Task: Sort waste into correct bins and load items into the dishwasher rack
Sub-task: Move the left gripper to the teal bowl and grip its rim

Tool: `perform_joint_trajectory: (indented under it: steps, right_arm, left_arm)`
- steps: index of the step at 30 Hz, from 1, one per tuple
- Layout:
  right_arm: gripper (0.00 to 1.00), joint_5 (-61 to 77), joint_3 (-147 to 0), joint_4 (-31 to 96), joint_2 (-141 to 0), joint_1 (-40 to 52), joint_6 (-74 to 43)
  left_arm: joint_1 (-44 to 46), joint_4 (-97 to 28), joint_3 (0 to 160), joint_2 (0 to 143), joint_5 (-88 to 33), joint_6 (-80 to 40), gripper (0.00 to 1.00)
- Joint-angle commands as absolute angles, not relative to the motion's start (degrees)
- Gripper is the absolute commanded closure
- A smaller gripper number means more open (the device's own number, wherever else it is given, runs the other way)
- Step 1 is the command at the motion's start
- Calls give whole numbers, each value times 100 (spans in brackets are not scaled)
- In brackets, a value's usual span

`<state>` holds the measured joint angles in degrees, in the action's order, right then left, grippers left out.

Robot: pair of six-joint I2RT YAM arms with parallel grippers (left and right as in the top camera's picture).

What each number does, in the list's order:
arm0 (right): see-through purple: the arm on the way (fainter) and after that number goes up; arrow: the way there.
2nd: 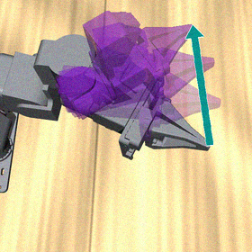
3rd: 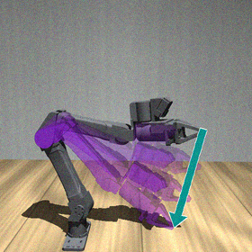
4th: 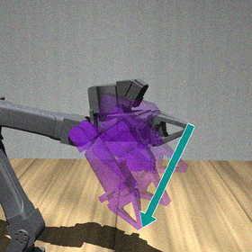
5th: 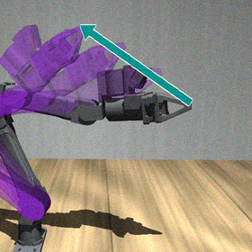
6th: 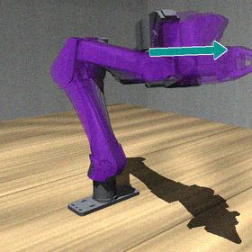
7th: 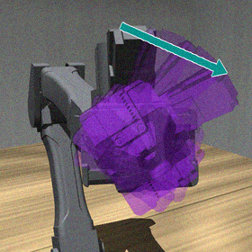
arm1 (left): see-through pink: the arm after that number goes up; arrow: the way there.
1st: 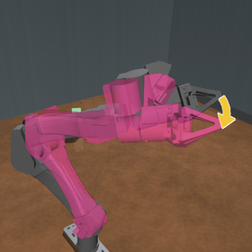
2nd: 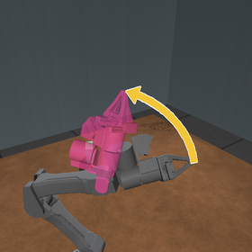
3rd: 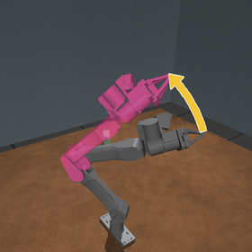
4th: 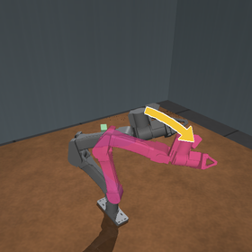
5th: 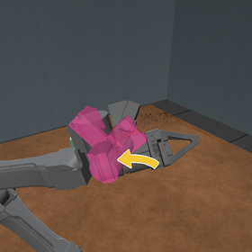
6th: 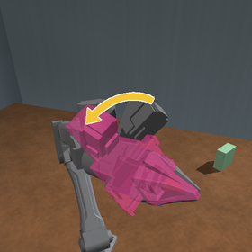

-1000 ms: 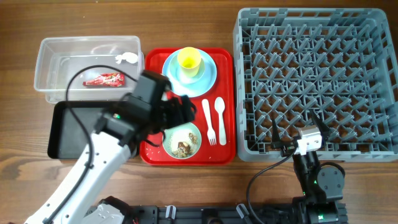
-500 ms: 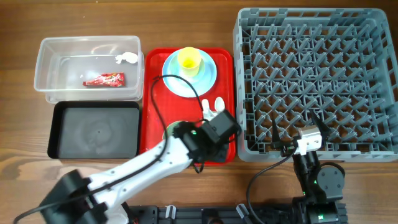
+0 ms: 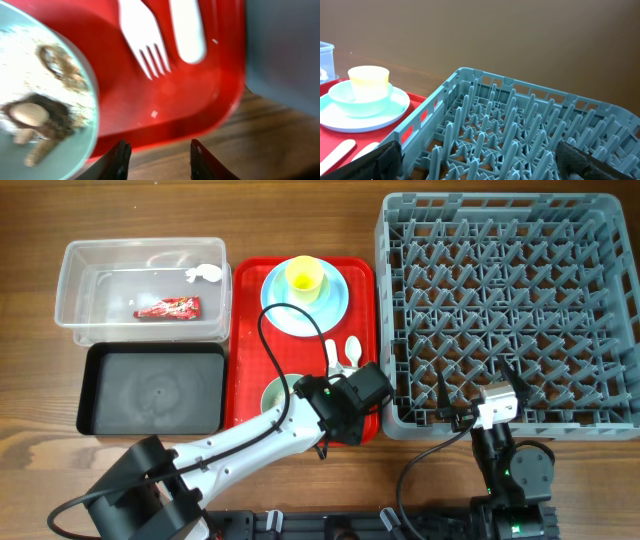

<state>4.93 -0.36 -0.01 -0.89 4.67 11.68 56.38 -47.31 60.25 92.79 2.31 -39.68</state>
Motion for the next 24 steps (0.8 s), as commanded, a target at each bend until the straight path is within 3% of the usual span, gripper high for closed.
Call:
perform_joint_trajectory:
  steps: [1, 21, 24]
  right_arm:
    - [0, 565, -30, -32, -56, 438, 1199]
    - [0, 565, -30, -32, -56, 438, 1201]
    - [0, 567, -30, -32, -56, 438, 1197]
  left_arm:
    - [5651, -4742, 5999, 9336, 1052, -3944, 58]
    - [5645, -4047, 5330, 9356, 1619, -3944, 57]
    - [5647, -4045, 5325, 9356, 1619, -3944, 68]
